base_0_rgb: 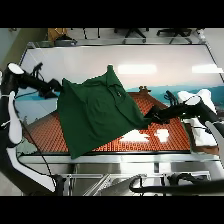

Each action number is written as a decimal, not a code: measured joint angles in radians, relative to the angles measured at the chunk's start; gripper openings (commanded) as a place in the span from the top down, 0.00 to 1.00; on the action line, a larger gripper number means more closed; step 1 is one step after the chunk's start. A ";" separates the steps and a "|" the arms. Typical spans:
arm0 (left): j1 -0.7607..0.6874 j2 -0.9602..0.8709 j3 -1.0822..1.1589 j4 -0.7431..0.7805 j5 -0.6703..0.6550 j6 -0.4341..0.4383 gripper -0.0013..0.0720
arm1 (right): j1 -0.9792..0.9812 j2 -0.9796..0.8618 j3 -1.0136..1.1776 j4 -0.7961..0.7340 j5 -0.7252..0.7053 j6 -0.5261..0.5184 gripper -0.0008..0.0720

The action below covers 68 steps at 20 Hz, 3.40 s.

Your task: Fold the shirts.

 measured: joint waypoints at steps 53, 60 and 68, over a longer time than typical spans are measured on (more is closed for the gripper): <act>0.154 0.943 -0.268 -0.159 0.249 0.139 0.96 | -0.222 0.008 0.726 0.747 0.237 -0.396 0.96; 0.320 0.836 0.546 -0.238 0.240 0.042 0.96 | -0.465 0.127 1.194 0.874 -0.016 -0.411 0.96; 0.274 0.859 0.030 -0.475 0.310 0.250 0.96 | -0.397 0.072 1.091 0.715 0.001 -0.468 0.96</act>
